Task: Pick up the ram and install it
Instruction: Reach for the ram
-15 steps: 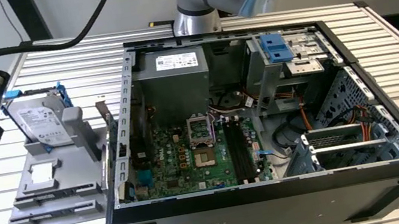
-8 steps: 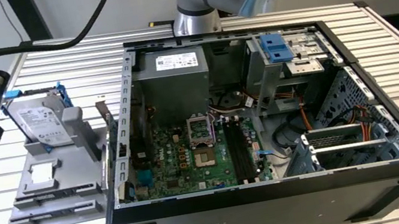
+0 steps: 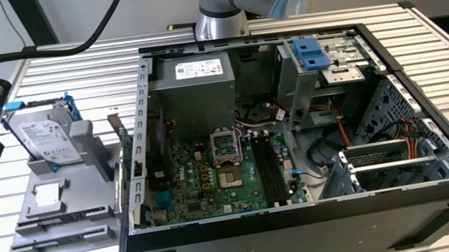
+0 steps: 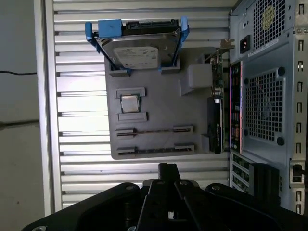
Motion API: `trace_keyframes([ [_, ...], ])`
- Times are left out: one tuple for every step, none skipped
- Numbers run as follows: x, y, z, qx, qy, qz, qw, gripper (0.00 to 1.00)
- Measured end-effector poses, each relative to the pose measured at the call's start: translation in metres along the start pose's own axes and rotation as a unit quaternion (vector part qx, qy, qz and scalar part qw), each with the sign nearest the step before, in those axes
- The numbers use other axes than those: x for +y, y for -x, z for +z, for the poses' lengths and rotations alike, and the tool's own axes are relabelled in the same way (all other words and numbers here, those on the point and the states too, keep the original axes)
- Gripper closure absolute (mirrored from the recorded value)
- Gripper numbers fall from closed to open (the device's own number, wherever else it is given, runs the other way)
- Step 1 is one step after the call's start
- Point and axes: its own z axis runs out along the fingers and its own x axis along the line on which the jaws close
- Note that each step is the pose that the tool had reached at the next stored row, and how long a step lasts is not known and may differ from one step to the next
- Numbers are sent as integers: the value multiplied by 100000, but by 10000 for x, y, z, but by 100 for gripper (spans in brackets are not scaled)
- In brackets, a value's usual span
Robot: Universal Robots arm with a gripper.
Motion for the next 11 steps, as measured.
trace_keyframes([
  [0,0,0,1,1,0,100000,100],
  [0,0,0,-1,0,-4,100000,100],
  [0,0,0,3,1,-75,100000,100],
  [0,-1,0,15,3,-253,100000,100],
  [0,-1,0,36,8,-693,99998,100],
  [0,-2,0,74,16,-1404,99990,100],
  [1,-2,-1,117,23,-2298,99974,100],
  [1,-3,0,163,37,-3246,99947,100],
  [0,-2,0,207,46,-4123,99915,100],
  [0,-2,1,249,64,-5073,99871,100],
  [0,-2,1,288,76,-5898,99825,100],
])
